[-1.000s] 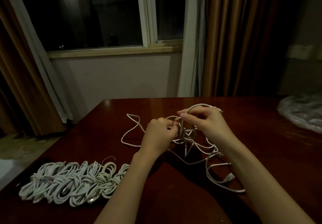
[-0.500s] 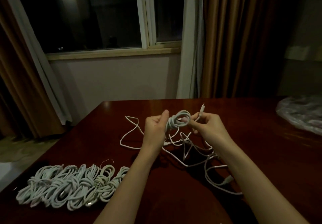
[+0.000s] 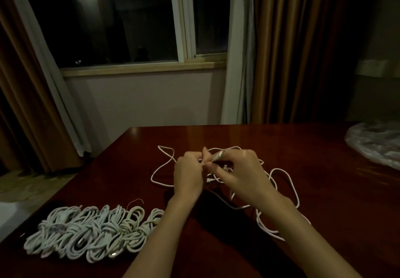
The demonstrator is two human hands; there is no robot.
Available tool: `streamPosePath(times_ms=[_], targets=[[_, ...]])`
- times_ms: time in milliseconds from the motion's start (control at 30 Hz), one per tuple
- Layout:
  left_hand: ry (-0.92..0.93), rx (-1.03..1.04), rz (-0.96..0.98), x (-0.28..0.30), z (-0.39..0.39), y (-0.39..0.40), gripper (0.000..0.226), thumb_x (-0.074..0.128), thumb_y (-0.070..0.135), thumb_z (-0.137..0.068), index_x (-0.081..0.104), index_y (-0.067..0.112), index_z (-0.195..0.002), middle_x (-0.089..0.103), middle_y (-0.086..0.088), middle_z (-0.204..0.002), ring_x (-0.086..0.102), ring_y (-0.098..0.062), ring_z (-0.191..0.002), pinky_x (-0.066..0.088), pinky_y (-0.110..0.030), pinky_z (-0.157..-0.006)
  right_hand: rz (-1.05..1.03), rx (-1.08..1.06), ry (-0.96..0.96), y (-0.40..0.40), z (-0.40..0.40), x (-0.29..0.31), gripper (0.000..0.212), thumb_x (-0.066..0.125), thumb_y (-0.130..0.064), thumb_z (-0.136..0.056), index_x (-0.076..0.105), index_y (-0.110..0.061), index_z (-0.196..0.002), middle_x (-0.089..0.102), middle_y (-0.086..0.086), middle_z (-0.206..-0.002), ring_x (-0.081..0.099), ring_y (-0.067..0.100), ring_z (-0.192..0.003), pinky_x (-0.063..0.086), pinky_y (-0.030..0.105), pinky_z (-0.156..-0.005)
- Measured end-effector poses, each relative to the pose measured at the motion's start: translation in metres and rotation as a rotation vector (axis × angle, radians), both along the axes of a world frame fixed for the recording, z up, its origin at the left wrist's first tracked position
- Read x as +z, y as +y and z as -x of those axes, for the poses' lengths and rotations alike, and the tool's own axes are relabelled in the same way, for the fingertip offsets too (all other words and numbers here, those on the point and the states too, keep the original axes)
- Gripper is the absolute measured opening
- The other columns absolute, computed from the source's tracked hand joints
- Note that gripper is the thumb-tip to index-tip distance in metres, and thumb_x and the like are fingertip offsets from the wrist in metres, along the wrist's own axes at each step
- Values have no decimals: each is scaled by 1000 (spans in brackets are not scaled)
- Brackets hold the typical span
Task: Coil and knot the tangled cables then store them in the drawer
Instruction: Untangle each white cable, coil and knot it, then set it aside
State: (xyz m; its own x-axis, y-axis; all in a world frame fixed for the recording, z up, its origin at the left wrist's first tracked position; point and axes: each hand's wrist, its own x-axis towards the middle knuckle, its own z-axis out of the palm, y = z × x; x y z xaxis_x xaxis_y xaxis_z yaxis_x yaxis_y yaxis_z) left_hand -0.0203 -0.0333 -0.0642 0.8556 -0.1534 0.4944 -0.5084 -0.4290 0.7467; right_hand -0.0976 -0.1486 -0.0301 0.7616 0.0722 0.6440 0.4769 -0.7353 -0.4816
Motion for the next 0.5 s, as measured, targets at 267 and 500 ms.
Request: streamPosePath(times_ms=[267,500], targets=[[79,-298,52,6,5,-10,56,52,27,-96,43,12,-42,37,1,-40,32,-13,-42,31,-32,-54,-586,-2,271,-23,-3,9,6,72,-22,-83,78,-20,-84,71,-2,-78,66,3,-79,50,15,-69],[286,-438,302,15,15,-16,52,44,22,-103,63,-4,-61,59,-2,-49,52,-10,-42,40,-15,-49,-997,150,592,-33,-2,13,24,70,-21,-82,71,-1,-95,72,11,-79,69,15,-67,53,19,-57]])
